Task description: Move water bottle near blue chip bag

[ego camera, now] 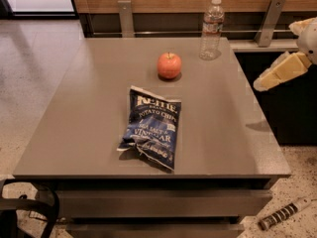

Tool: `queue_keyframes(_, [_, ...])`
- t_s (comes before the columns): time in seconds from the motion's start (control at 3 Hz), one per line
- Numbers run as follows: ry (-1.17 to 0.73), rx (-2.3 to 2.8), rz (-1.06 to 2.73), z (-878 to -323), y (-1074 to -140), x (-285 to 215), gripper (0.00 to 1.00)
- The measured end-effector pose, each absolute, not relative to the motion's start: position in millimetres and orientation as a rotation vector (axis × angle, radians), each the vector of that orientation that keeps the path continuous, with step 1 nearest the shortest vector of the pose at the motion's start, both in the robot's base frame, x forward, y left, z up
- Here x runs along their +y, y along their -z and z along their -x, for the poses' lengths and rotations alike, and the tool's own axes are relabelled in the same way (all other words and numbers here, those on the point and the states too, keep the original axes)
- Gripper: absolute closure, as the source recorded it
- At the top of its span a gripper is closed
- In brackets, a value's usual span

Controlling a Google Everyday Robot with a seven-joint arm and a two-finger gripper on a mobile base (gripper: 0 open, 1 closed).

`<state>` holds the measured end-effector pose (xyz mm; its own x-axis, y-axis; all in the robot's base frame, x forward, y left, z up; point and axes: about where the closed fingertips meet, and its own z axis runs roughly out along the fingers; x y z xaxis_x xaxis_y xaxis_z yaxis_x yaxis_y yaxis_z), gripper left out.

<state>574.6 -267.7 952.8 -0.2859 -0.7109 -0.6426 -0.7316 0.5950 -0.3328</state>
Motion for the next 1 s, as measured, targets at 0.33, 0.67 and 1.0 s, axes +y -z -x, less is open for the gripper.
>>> queue_keyframes(0.33, [-0.080,1.934,0.974,-615.5,-957.4,-277.6,0.00])
queue_keyframes(0.67, [-0.134,1.847,0.820,-652.9,-965.4,-280.0,0.00])
queue_keyframes(1.0, [-0.134,1.847,0.820,-652.9,-965.4,-280.0,0.00])
